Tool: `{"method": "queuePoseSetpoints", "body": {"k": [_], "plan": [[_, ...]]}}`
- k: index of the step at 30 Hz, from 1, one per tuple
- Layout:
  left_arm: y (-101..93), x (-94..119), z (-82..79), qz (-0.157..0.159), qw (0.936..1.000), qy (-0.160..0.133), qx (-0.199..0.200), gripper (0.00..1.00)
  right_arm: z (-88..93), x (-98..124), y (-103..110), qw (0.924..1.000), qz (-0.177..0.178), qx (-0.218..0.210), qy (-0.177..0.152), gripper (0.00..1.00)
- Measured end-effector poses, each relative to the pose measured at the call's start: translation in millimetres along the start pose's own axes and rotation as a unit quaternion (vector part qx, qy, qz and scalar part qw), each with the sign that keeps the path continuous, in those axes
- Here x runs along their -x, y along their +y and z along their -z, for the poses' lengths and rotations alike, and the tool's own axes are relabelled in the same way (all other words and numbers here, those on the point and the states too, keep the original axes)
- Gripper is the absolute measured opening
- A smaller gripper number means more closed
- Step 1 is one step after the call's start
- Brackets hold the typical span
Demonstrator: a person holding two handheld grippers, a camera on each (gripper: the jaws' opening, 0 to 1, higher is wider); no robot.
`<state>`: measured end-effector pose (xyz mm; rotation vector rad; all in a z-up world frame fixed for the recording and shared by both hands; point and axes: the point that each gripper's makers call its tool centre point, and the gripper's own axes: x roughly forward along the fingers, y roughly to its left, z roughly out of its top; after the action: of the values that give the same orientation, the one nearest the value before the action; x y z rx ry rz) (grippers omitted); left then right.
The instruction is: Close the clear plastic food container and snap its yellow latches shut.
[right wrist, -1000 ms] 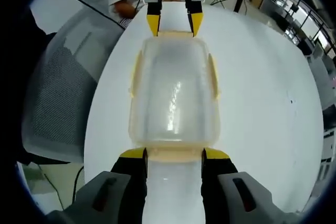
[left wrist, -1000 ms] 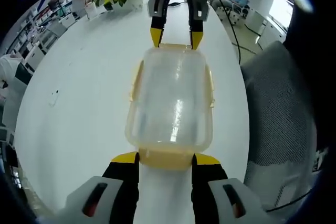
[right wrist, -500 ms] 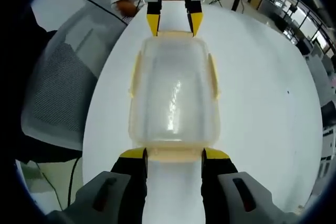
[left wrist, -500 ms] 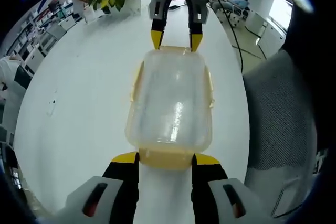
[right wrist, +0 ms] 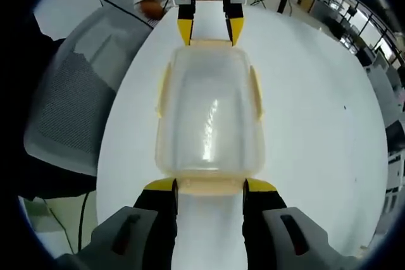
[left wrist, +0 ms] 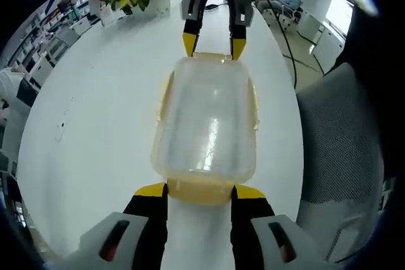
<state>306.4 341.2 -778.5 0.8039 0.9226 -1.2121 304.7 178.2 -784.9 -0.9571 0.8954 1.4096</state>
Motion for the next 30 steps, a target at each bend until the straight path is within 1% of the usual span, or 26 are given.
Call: {"method": "queuePoseSetpoints", "body": {"k": [5, 9, 14, 21, 26, 30], "plan": [[0.2, -0.4, -1.8, -0.001, 1.0, -0.003, 0.001, 0.33, 2.3, 2.4, -1.1, 1.0, 0.008, 0.003, -0.004, 0.37], [-1.3, -1.5, -3.9, 0.001, 1.0, -0.006, 0.001, 0.33, 5.9, 1.1, 1.6, 0.9999, 0.006, -0.004, -0.011, 0.37], [-0.2, -6.6, -1.3, 0.004, 1.0, 0.001, 0.0, 0.33, 6.0, -1.5, 3.2, 0.9998, 0.006, -0.012, -0.016, 0.37], [-2.8, -7.8, -0.5, 0.006, 1.0, 0.001, 0.002, 0.33, 8.0, -6.8, 5.1, 0.9999, 0.005, -0.01, -0.012, 0.37], [-3.6, -11.1, 0.7, 0.005, 0.9999, 0.009, -0.004, 0.33, 8.7, -7.2, 4.4, 0.9996, 0.008, -0.013, -0.024, 0.37], [-3.7, -11.9, 0.8, 0.007, 0.9999, 0.01, -0.003, 0.33, 8.6, -7.8, 4.6, 0.9996, 0.004, -0.014, -0.024, 0.37]]}}
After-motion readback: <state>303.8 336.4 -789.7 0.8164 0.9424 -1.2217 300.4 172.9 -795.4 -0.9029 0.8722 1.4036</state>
